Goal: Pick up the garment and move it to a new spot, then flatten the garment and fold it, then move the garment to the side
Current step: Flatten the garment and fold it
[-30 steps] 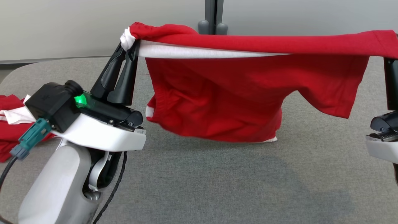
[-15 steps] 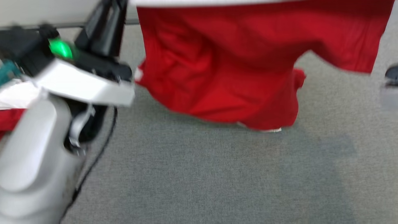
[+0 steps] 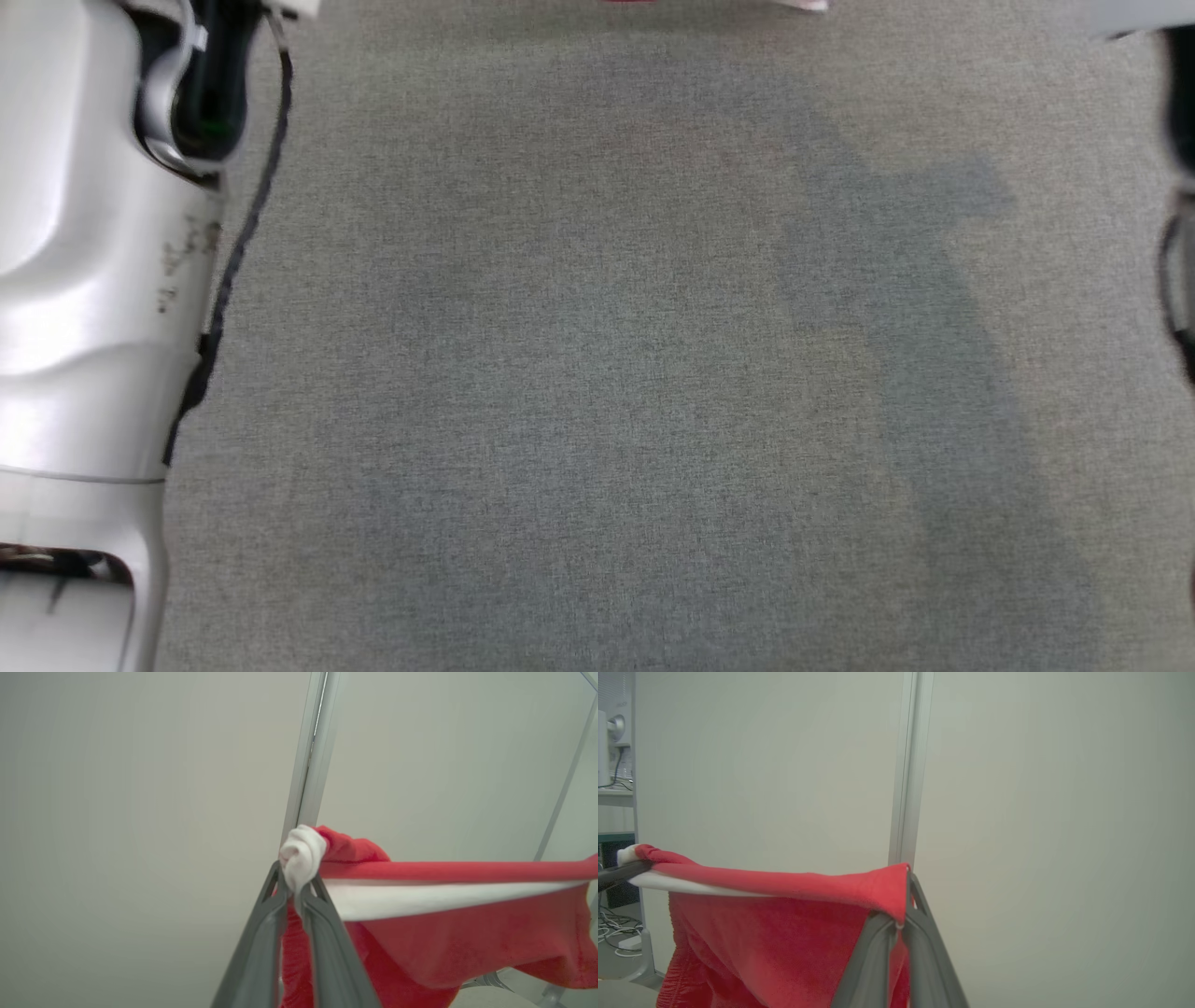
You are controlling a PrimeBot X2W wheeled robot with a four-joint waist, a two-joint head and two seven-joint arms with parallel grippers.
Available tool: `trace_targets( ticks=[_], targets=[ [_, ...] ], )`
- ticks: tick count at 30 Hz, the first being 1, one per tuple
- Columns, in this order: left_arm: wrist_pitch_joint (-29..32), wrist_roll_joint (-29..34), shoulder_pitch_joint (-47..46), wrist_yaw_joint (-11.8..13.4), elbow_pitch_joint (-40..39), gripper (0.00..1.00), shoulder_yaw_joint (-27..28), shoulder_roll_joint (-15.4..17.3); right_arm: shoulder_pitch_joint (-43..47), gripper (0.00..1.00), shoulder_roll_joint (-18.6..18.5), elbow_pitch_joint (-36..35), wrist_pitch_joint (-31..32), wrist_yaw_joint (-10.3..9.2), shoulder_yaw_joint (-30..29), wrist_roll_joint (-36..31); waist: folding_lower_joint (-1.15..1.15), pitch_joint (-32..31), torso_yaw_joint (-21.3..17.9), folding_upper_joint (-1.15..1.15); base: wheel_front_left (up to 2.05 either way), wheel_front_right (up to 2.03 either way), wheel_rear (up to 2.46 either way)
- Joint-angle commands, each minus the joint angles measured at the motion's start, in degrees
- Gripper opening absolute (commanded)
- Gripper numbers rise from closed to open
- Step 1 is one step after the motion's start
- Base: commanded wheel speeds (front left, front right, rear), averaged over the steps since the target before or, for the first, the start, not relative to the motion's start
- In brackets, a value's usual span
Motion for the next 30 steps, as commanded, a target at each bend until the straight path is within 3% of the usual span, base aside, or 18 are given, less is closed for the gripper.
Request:
trace_targets(
  ticks=[1, 9, 14, 21, 30],
  targets=[
    [-0.9, -0.3, 0.5, -0.2, 2.6, 0.00, 0.1, 0.1, 0.6, 0.00, 0.3, 2.4, -1.1, -0.21, 0.6, 0.3, 0.00, 0.1, -0.1, 0.00, 0.00, 0.00, 0.00],
    [-4.3, -4.4, 9.2, -1.7, 23.0, 0.00, -1.1, -4.2, 11.1, 0.00, 5.8, 21.3, -8.8, -0.20, 7.7, 4.7, 0.00, -0.3, -0.4, 0.00, 0.00, 0.00, 0.00],
    [-5.1, -7.3, 14.9, -1.8, 28.8, 0.00, -0.7, -6.0, 17.5, 0.00, 7.5, 28.7, -12.0, -0.21, 9.1, 7.4, 0.00, -0.5, -0.6, 0.00, 0.00, 0.00, 0.00],
    [-5.4, -6.5, 25.2, -1.8, 21.2, 0.00, 2.1, -4.3, 26.4, 0.00, 6.1, 26.6, -13.4, -0.27, 8.6, 8.4, 0.00, -3.6, -0.7, 0.00, 0.00, 0.00, 0.00],
    [-5.4, 0.9, 44.2, -0.9, 4.5, 0.00, 6.2, -4.2, 46.3, 0.00, 4.1, 11.2, -13.4, -0.41, 3.3, 5.2, 0.00, -11.8, -0.2, 0.00, 0.00, 0.00, 0.00]
  ],
)
